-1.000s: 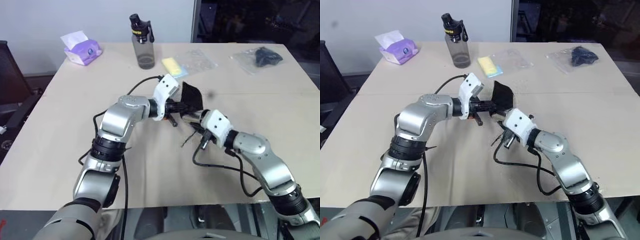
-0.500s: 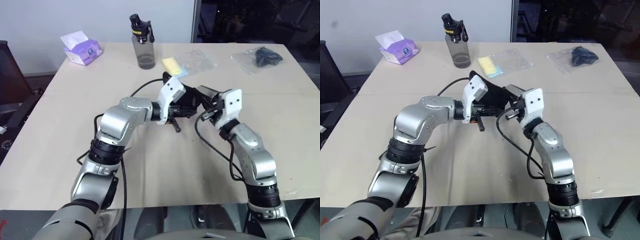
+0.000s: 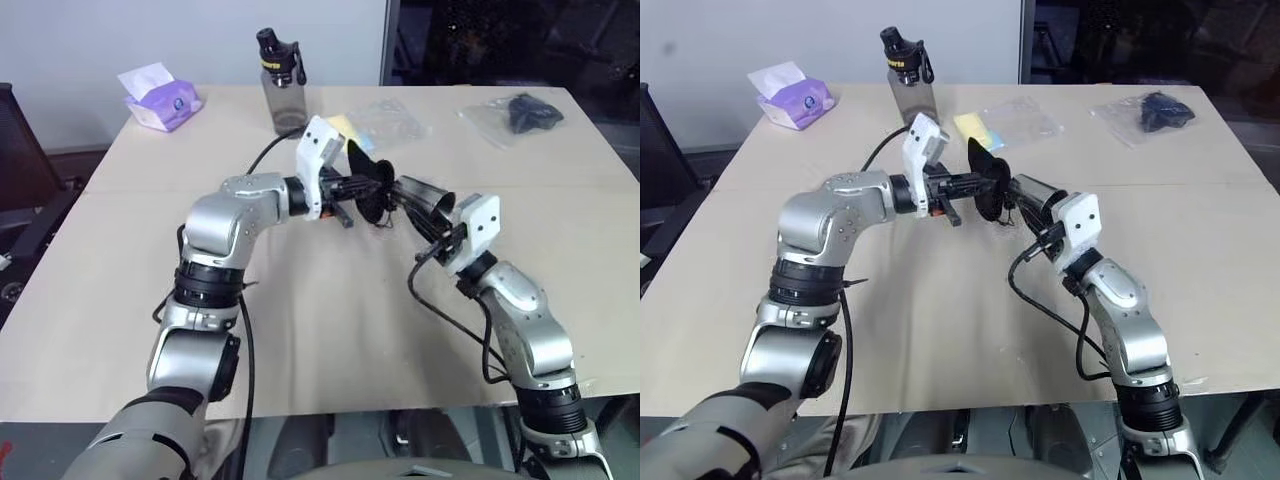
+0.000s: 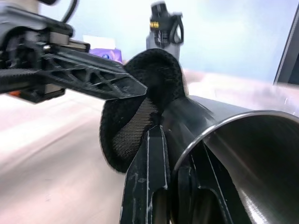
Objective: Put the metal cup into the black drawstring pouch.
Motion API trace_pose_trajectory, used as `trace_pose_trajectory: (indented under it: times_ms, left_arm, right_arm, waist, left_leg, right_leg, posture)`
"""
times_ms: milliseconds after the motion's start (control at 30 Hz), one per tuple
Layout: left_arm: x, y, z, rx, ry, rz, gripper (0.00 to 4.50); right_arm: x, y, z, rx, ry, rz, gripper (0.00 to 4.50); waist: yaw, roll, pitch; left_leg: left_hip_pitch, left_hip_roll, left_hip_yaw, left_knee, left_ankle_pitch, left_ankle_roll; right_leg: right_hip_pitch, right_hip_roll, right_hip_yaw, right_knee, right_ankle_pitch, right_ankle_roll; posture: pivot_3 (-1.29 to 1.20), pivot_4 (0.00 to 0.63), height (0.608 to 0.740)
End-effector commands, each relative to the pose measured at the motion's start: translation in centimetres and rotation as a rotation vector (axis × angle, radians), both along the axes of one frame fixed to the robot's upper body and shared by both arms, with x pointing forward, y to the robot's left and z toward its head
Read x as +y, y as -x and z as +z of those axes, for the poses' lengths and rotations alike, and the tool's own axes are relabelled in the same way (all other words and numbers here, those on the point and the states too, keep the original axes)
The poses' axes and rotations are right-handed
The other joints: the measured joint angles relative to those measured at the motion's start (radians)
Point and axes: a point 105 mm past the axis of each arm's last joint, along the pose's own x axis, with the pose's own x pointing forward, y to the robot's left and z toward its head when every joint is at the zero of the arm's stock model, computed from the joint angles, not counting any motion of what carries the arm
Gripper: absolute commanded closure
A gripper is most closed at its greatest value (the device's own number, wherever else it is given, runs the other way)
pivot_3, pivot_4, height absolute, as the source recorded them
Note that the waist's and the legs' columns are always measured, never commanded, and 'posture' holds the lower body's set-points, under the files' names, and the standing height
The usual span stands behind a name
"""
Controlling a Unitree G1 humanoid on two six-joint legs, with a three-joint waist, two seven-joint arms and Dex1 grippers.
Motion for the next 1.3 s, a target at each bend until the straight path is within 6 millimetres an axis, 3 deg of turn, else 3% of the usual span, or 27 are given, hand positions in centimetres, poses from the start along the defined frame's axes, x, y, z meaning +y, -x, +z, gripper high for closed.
trace_pose_trajectory:
  times_ms: [33, 367, 600, 833, 1033, 1300]
  left_arm:
    - [-0.4, 0.5, 1.4, -0.032, 0.020, -0.041, 4.50]
    - [-0.2, -0.2, 1.4, -0.017, 0.002, -0.034, 4.50]
    - [-0.3, -0.5, 1.5, -0.011, 0.008, -0.038, 4.50]
    - [-0.7, 0.4, 1.7, 0.023, 0.040, -0.098, 4.50]
    - [-1.1, 1.1, 1.2, 0.029, 0.027, -0.125, 4.50]
    - [-1.3, 1.7, 0.6, 0.044, 0.020, -0.138, 4.50]
  right_arm:
    - [0.9, 0.9, 1.7, -0.108, 0.008, 0.037, 4.46]
    - [1.6, 1.9, 3.5, -0.266, 0.037, 0.056, 4.46]
    - [2.2, 2.3, 0.9, -0.253, 0.201, 0.106, 4.46]
    - [2.5, 1.4, -1.2, -0.229, 0.302, 0.102, 4.46]
    - [2.8, 0.2, -0.3, -0.157, 0.113, 0.060, 4.46]
    - [1.2, -0.8, 2.0, 0.021, -0.353, 0.031, 4.46]
  waist:
    - [0.000, 0.000, 0.000]
    - [0.001, 0.000, 0.000]
    - [0.001, 0.000, 0.000]
    - [0.000, 0.000, 0.000]
    - [0.000, 0.000, 0.000]
    - [0.001, 0.000, 0.001]
  left_leg:
    - [0.000, 0.000, 0.000, 0.000, 0.000, 0.000]
    - [0.000, 0.000, 0.000, 0.000, 0.000, 0.000]
    - [0.000, 0.000, 0.000, -0.001, 0.000, 0.000]
    - [0.000, 0.000, 0.000, 0.000, 0.000, 0.000]
    - [0.000, 0.000, 0.000, -0.001, 0.000, 0.000]
    - [0.000, 0.000, 0.000, -0.001, 0.000, 0.000]
  right_leg:
    - [0.000, 0.000, 0.000, 0.000, 0.000, 0.000]
    - [0.000, 0.000, 0.000, 0.000, 0.001, -0.001]
    - [0.000, 0.000, 0.000, -0.001, 0.001, -0.002]
    - [0.000, 0.000, 0.000, 0.000, 0.001, -0.002]
    - [0.000, 0.000, 0.000, 0.000, 0.001, -0.002]
    - [0.000, 0.000, 0.000, 0.000, 0.002, -0.003]
  posture:
    - [0.00, 0.150, 0.740]
    - [0.00, 0.150, 0.740]
    - [0.00, 0.150, 0.740]
    - [0.00, 0.150, 0.740]
    - [0.00, 0.150, 0.740]
    - [0.00, 0.150, 0.740]
